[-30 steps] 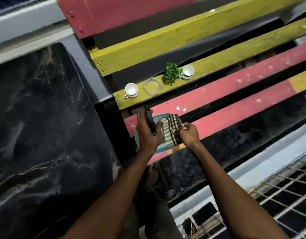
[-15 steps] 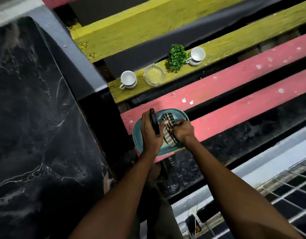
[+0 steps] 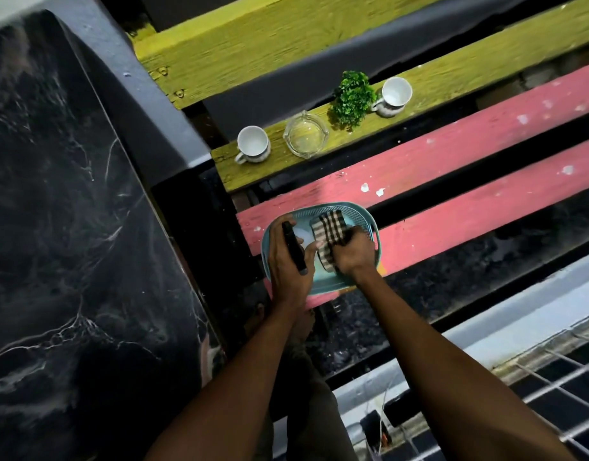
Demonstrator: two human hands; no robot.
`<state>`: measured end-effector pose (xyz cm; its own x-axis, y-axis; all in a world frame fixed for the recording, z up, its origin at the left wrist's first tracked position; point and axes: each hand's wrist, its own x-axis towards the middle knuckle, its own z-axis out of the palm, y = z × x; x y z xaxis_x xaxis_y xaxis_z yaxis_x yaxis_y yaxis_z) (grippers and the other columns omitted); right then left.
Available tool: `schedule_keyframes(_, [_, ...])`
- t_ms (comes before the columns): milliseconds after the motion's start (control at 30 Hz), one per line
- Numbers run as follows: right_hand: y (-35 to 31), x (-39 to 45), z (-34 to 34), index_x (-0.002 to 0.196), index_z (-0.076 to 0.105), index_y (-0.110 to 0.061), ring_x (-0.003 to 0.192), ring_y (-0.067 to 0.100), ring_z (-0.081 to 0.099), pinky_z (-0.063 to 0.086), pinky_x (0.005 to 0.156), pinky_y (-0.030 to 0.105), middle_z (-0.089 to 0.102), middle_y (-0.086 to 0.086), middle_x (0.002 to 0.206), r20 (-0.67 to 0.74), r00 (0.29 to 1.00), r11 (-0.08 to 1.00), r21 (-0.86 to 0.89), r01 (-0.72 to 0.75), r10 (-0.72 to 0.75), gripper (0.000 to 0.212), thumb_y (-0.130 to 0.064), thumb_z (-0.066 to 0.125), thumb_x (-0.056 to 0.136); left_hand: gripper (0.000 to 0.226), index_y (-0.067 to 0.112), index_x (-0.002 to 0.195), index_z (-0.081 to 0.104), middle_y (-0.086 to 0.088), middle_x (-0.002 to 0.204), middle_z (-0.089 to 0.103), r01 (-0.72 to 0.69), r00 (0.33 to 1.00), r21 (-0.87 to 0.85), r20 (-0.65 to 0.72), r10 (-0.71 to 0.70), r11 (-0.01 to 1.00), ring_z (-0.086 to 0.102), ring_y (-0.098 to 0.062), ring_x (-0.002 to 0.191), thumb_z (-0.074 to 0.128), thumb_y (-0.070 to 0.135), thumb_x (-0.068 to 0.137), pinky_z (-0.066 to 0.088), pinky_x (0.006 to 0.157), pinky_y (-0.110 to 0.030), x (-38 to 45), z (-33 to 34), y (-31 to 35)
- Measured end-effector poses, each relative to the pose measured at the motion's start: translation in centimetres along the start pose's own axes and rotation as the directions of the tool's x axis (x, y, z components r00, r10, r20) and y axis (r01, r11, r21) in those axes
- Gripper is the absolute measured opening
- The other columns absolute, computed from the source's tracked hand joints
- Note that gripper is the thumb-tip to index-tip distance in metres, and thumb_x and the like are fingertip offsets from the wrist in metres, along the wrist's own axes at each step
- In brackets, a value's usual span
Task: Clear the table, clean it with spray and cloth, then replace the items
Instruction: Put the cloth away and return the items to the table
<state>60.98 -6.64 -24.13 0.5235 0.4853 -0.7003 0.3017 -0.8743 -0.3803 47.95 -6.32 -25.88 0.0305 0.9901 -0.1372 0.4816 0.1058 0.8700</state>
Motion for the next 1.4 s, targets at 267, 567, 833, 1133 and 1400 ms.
schedule_keyframes(267, [-0.7, -1.8, 0.3, 0.122, 0.043, -0.005, 0.117, 0.039, 0.055, 0.046, 0.097, 0.044, 0.057, 0.023, 0.123, -0.101, 0.957, 0.892, -0.400, 0.211, -0.271, 0.060, -0.021, 0.077, 0.076, 0.088, 0.016, 0.148, 0.037, -0.014, 0.142, 0.052, 0.117, 0.992, 0.119, 0.041, -0.122, 0.986, 0.055, -0.036, 0.127, 0.086, 0.012, 0.075, 0.042, 0.112, -0.045, -0.8, -1.0, -0.9])
schedule_keyframes(567, [1.1, -0.3, 1.4, 0.158, 0.012, -0.005, 0.149, 0.041, 0.019, 0.029, 0.118, 0.047, 0.012, 0.024, 0.164, 0.182, 0.969, 0.796, -0.555, 0.243, -0.169, 0.093, -0.049, 0.060, 0.092, 0.090, 0.012, 0.155, 0.032, -0.015, 0.155, 0.042, 0.194, 0.972, 0.168, 0.100, -0.212, 0.967, 0.045, -0.037, 0.140, 0.074, -0.003, 0.077, 0.036, 0.119, -0.045, -0.9, -1.3, -0.1])
schedule_keyframes(833, [-0.1, -2.0, 0.8, 0.150, 0.033, -0.005, 0.135, 0.038, 0.038, 0.037, 0.114, 0.042, 0.038, 0.022, 0.150, 0.080, 0.954, 0.827, -0.481, 0.289, -0.287, 0.075, -0.031, 0.063, 0.087, 0.093, 0.002, 0.151, 0.037, -0.017, 0.150, 0.043, 0.255, 0.929, 0.168, 0.232, -0.290, 0.952, 0.043, -0.034, 0.139, 0.060, -0.021, 0.064, 0.036, 0.115, -0.036, -0.2, -4.3, 2.0])
schedule_keyframes(1133, [-2.7, -6.9, -2.6, 0.109, 0.066, -0.011, 0.099, 0.040, 0.065, 0.054, 0.083, 0.041, 0.066, 0.019, 0.110, 0.005, 0.948, 0.872, -0.391, 0.295, -0.319, 0.031, -0.015, 0.060, 0.079, 0.065, 0.004, 0.128, 0.053, -0.017, 0.131, 0.056, 0.252, 0.914, 0.250, 0.255, -0.315, 0.935, 0.054, -0.035, 0.122, 0.053, -0.019, 0.068, 0.044, 0.100, -0.037, 0.3, -8.6, 6.1])
schedule_keyframes(1400, [-6.8, -9.9, -6.6, 0.106, 0.070, -0.011, 0.097, 0.042, 0.066, 0.054, 0.079, 0.043, 0.071, 0.022, 0.105, -0.131, 0.908, 0.865, -0.386, 0.322, -0.397, 0.036, -0.009, 0.051, 0.076, 0.047, 0.007, 0.112, 0.057, -0.014, 0.114, 0.064, 0.182, 0.952, 0.192, 0.213, -0.222, 0.964, 0.062, -0.032, 0.102, 0.053, -0.013, 0.070, 0.044, 0.078, -0.030, 4.4, -12.0, 9.9])
